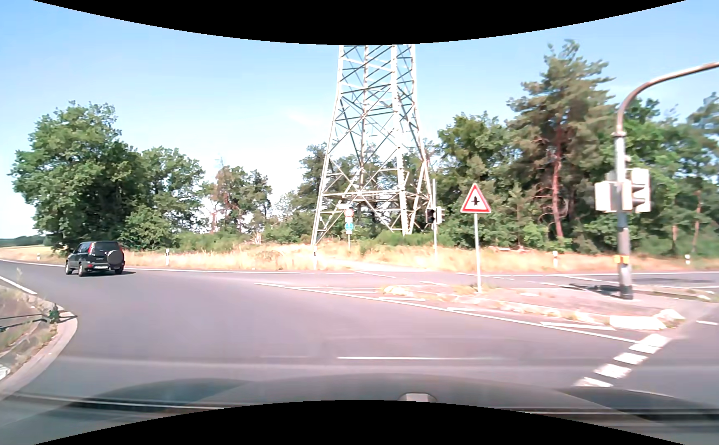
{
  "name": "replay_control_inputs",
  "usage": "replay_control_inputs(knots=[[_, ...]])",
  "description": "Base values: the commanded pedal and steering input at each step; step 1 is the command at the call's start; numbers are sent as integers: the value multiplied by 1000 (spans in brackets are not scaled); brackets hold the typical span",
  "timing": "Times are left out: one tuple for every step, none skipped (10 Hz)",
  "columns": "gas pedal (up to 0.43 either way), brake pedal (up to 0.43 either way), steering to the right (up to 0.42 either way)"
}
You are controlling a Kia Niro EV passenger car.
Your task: Follow the waypoints while adhering to traffic rules and regulations
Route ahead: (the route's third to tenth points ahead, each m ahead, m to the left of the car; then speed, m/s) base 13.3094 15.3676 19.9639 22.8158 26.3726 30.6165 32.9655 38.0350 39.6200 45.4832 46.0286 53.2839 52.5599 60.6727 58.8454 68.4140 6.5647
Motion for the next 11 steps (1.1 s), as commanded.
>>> replay_control_inputs(knots=[[79,0,-328],[79,0,-331],[79,0,-330],[79,0,-326],[79,0,-325],[87,0,-327],[87,0,-329],[87,0,-328],[87,0,-324],[87,0,-318],[87,0,-310]])
